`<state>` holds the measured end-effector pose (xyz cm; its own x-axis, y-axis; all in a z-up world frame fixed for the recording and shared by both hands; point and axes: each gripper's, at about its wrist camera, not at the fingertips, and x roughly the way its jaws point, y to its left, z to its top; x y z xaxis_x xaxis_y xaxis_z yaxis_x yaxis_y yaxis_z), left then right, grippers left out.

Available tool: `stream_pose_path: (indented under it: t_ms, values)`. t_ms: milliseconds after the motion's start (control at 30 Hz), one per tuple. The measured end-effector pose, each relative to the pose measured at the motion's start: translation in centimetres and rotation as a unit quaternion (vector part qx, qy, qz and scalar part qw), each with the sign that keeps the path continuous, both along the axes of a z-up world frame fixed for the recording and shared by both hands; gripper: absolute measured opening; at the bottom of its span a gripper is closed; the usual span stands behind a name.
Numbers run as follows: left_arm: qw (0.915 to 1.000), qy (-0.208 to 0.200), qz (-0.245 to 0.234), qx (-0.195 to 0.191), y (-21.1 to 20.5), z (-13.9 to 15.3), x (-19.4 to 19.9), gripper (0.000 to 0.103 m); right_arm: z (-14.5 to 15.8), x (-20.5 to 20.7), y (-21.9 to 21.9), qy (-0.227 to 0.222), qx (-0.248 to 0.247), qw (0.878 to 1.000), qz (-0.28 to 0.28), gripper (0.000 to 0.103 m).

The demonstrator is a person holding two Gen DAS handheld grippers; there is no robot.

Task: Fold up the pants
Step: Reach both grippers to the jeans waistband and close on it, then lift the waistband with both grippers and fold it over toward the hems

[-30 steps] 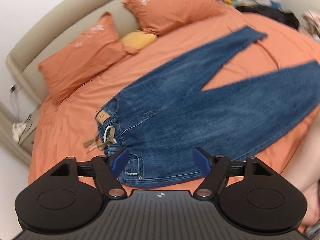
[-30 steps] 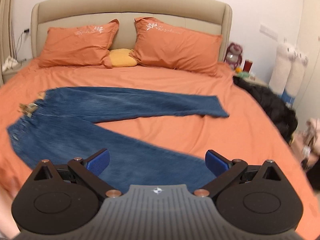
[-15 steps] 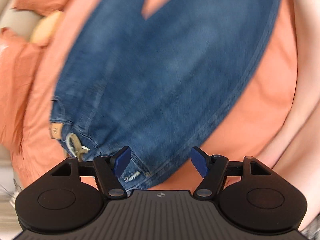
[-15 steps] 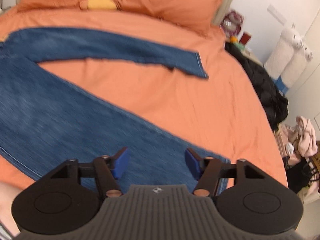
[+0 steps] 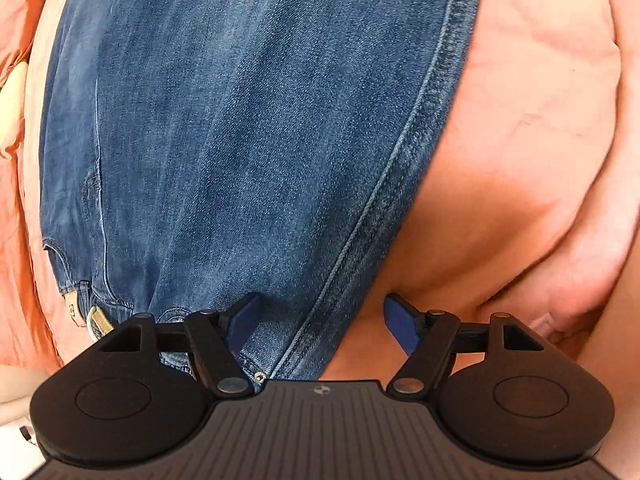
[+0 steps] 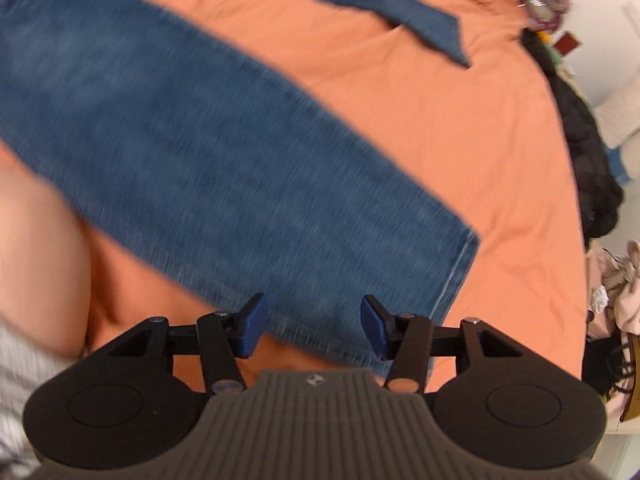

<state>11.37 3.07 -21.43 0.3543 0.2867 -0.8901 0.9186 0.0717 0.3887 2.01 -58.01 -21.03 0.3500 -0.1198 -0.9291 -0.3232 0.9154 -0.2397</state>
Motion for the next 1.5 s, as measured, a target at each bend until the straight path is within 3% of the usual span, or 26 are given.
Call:
stream_pose_path:
  t_ms: [67, 133, 200, 233, 300, 400, 467, 567, 600, 633, 733, 900, 1167, 1500]
  values:
    - [0.9999, -0.007, 0.014, -0.002, -0.1, 0.1, 0.0, 0.074, -0.9, -0.4, 0.1, 0.012, 0.002, 1.000, 0.013, 0.049]
    - [0.9995, -0.018, 0.024, -0.003, -0.1, 0.4, 0.0, 0.046, -1.9, -0.9, 0.6, 0.021, -0.001, 0.999, 0.030, 0.058]
    - [0.9986, -0.036, 0.038, 0.004, -0.4, 0.8, 0.0, 0.025, -2.8, -1.1, 1.2, 0.025, -0.006, 0.999, 0.045, 0.068]
    - [0.9982, -0.038, 0.046, 0.003, -0.5, 1.0, -0.1, 0.015, -3.2, -1.1, 1.4, 0.029, -0.003, 0.998, 0.049, 0.068]
    - [0.9972, -0.054, 0.052, 0.002, -0.9, 1.7, -0.3, 0.009, -3.9, -1.0, 1.7, 0.032, -0.003, 0.998, 0.049, 0.067]
    - [0.9945, -0.090, 0.054, -0.003, -1.5, 2.9, -0.1, 0.005, -4.5, -0.9, 2.1, 0.018, -0.007, 0.999, 0.047, 0.062]
    - [0.9916, -0.112, 0.064, -0.012, -2.1, 3.3, 0.0, 0.005, -4.7, -1.1, 2.6, 0.001, -0.012, 0.999, 0.045, 0.054]
    - [0.9885, -0.130, 0.074, -0.022, -2.2, 4.6, 0.0, 0.005, -5.1, -1.4, 3.3, -0.020, -0.025, 0.998, 0.049, 0.034]
    - [0.9875, -0.136, 0.076, -0.025, -2.4, 4.3, 0.0, 0.005, -5.1, -1.4, 3.6, -0.023, -0.029, 0.998, 0.048, 0.017]
    - [0.9864, -0.142, 0.079, -0.027, -2.6, 4.5, -0.3, 0.004, -4.9, -1.5, 3.8, -0.029, -0.037, 0.998, 0.048, 0.010]
    - [0.9829, -0.157, 0.088, -0.038, -2.8, 5.2, -0.2, 0.004, -3.6, -1.5, 4.2, -0.052, -0.043, 0.997, 0.044, 0.003]
    - [0.9736, -0.176, 0.125, -0.073, -2.4, 7.0, 0.8, 0.004, 0.3, -1.2, 4.2, -0.110, -0.051, 0.992, 0.018, 0.000]
    - [0.9481, -0.211, 0.192, -0.140, -1.6, 11.1, 3.0, 0.004, 4.9, 2.1, 5.3, -0.188, -0.104, 0.976, -0.023, 0.000]
    - [0.9218, -0.244, 0.232, -0.192, -1.4, 14.1, 7.2, 0.004, 6.0, 9.3, 6.0, -0.210, -0.155, 0.964, -0.052, 0.000]
